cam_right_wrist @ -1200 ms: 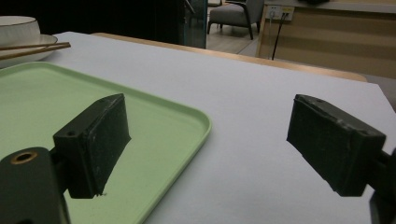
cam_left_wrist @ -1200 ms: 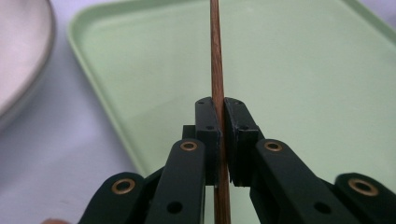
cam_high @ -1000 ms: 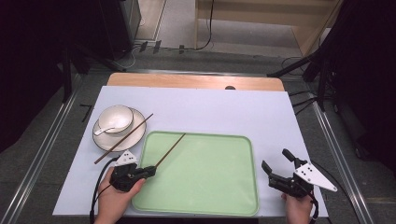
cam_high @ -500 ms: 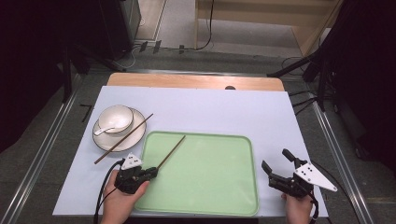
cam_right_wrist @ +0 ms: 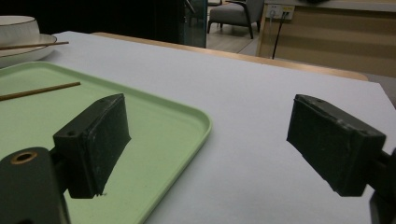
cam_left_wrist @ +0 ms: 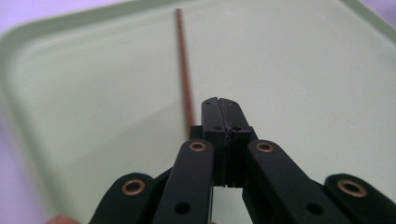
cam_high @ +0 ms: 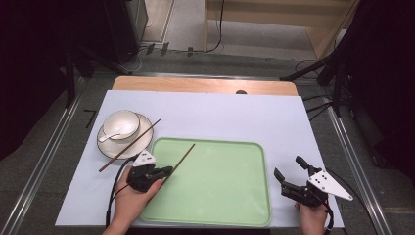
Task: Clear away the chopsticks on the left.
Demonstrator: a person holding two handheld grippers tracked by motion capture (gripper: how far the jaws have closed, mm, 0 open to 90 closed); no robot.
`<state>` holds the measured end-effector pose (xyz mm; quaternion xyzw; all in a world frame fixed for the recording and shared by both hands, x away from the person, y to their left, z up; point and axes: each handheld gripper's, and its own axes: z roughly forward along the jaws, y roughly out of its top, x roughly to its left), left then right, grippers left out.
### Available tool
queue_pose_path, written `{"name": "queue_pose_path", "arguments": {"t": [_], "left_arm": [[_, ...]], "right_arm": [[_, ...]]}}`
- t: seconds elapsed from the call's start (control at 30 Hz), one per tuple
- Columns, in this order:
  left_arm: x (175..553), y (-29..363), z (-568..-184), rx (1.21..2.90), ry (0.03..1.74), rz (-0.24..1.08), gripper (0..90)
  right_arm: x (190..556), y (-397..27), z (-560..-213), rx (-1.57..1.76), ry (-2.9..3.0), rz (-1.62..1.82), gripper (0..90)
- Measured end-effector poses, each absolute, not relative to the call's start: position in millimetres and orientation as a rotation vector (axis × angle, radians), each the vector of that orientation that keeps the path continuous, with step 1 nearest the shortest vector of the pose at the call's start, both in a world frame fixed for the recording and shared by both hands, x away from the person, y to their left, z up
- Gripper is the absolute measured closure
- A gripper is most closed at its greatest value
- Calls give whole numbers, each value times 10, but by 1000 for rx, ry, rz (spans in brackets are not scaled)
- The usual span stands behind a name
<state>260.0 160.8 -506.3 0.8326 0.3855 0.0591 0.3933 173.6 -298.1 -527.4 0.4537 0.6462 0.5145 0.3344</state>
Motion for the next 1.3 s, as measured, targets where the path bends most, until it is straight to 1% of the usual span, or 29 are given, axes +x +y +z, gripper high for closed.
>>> {"name": "queue_pose_path", "arguments": {"t": [0.03,0.1,0.13,0.2,0.33,0.37,0.43,0.47,0.57,0.83,0.97,1.17,1.23,1.3], "left_arm": [[2600,1608,-5063,2113,978,150,900],[2683,1419,-5097,2173,940,159,900],[2683,1419,-5097,2173,940,159,900],[2759,1296,-5146,2220,950,199,900],[2795,1269,-5181,2233,973,238,900],[2805,1297,-5167,2244,993,278,900],[2822,1358,-5155,2246,1018,302,900],[2822,1358,-5155,2246,1018,302,900],[2865,1552,-5165,2189,1080,265,900],[2859,1862,-5169,2133,1145,255,900],[2848,1906,-5177,2125,1137,234,900],[2834,1914,-5188,2119,1121,238,899],[2837,1920,-5192,2112,1118,226,873],[2835,1917,-5194,2111,1113,227,868]], "right_arm": [[1736,-2981,-5274,1184,1687,1343,130],[1734,-2972,-5275,1184,1687,1345,130],[1734,-2972,-5275,1184,1687,1345,130],[1736,-2969,-5280,1195,1689,1347,130],[1731,-2973,-5281,1191,1690,1346,130],[1727,-2983,-5281,1191,1689,1345,130],[1726,-2990,-5284,1194,1686,1349,130],[1726,-2990,-5284,1194,1686,1349,130],[1732,-2996,-5287,1193,1685,1349,130],[1729,-2984,-5279,1192,1688,1347,130],[1727,-2984,-5277,1189,1687,1349,130],[1730,-2992,-5278,1186,1684,1353,130],[1732,-2999,-5281,1190,1682,1354,130],[1730,-2999,-5280,1192,1681,1353,130]]}}
